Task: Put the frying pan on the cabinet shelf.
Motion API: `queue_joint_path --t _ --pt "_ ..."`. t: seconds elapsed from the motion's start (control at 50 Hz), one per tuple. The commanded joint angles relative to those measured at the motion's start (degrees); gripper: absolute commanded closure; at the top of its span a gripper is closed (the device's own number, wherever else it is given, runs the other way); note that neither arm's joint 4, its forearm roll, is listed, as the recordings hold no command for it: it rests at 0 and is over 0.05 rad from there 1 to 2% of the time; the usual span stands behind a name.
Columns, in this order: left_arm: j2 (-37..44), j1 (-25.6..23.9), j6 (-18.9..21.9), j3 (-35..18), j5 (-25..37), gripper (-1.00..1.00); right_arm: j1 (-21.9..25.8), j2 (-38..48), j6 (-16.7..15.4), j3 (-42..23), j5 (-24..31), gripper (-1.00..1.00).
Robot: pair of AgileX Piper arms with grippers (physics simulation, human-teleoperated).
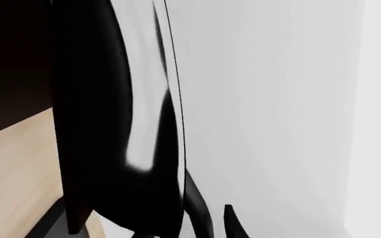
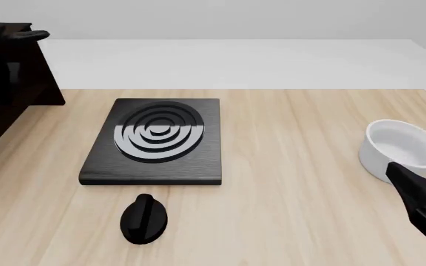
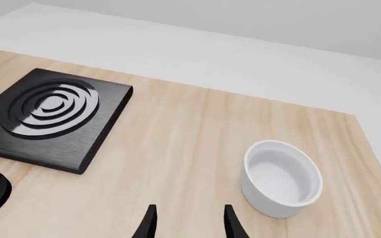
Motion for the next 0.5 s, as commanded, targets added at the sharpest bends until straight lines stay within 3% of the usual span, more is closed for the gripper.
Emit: queue_joint_path --t 0.02,0.26,0.5 --pt "-2.67 -0.97 0.79 3.06 -1.03 -1.00 -0.20 -0.14 0.05 0.15 0.04 -1.00" --pt "-6.81 -2.18 1.92 9.21 -3.87 -1.00 -0.36 -0.41 -0.08 -0.42 0.68 -1.00" --pt "-16.04 -4.58 5.56 14.26 -0.97 -1.00 -0.82 -1.34 0.16 -0.28 0.79 -1.00"
